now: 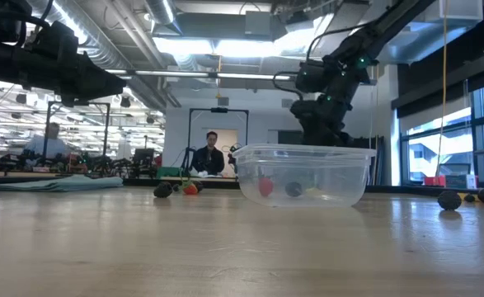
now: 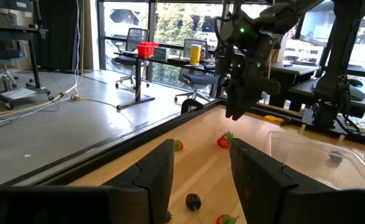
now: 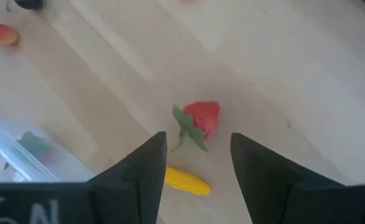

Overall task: Pick and placing Produce into tupperware
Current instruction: Put the top right strawberry into the transparent bin

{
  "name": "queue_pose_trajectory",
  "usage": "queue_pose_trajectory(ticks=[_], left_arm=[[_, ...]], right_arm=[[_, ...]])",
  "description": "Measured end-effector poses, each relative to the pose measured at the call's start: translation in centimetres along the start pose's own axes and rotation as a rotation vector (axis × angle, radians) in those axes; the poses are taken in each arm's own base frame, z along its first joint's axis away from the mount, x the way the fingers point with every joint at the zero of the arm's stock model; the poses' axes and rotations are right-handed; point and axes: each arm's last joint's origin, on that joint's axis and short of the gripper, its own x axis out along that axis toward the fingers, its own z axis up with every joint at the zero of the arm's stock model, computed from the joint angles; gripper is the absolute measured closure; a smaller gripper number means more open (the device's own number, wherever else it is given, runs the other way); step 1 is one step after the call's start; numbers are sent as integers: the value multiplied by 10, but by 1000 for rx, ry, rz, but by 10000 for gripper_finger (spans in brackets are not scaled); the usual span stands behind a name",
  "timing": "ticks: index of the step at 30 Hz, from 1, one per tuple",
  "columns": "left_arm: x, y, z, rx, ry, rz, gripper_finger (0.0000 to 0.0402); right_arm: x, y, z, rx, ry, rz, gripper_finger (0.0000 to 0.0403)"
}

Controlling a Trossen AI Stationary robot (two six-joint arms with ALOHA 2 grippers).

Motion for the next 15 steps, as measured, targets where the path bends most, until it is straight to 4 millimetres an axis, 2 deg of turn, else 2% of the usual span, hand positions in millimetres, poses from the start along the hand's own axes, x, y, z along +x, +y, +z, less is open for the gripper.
queue_pose_trajectory(ticks=[8, 15], left_arm=[[0, 0, 0, 0, 0, 0, 253], [0, 0, 0, -2, 0, 0, 253]], right_arm=[[14, 2, -13, -8, -3, 17, 226], [16, 3, -10, -9, -59, 33, 256]])
